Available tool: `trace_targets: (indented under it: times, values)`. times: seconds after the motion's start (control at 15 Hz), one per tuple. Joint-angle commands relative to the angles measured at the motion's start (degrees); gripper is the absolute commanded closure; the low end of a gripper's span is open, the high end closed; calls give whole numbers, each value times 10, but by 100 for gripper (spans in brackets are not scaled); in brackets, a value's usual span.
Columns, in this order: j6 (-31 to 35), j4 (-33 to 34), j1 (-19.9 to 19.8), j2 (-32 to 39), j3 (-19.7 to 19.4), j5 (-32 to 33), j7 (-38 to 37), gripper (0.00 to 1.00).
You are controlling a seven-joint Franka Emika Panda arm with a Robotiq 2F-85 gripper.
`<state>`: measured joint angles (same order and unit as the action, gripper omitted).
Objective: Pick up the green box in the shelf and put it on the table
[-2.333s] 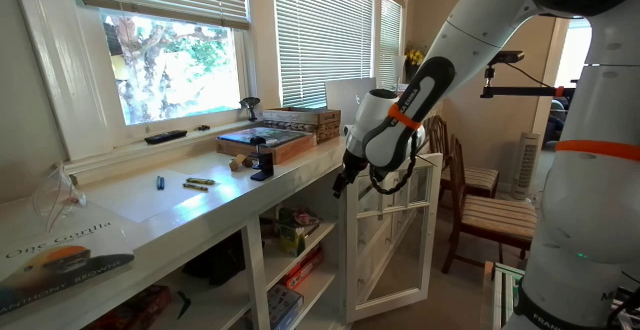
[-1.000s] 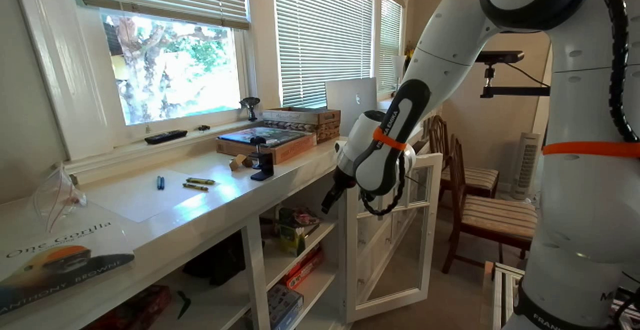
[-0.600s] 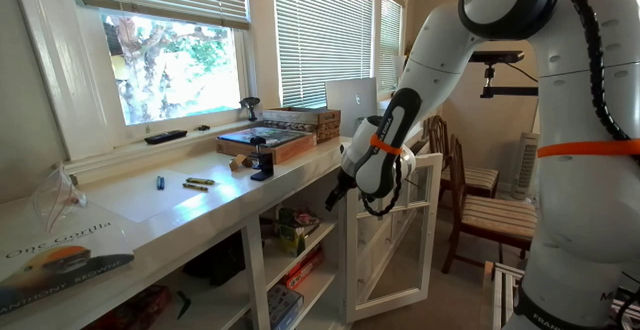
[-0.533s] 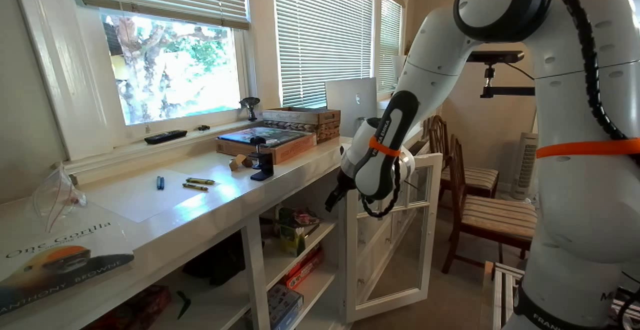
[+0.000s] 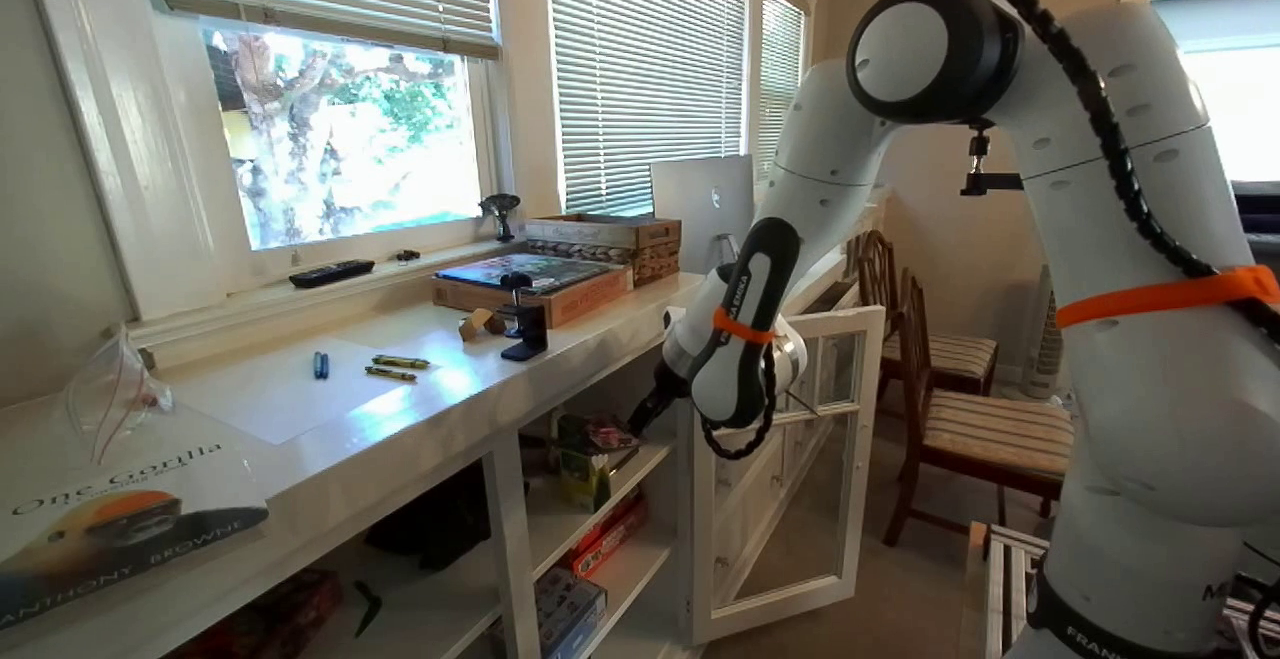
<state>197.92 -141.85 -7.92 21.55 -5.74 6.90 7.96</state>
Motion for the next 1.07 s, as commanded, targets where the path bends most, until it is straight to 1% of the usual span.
trace_targets:
  times: [0.0, 0.2, 0.6, 1.0]
  values:
    - [35, 37, 3, 45, 3, -8, -10, 0]
    - [56, 59, -3, 71, 12, -5, -18, 0]
    - [104, 92, -1, 116, 22, -4, -29, 0]
    - [144, 114, 4, 152, 24, -5, -27, 0]
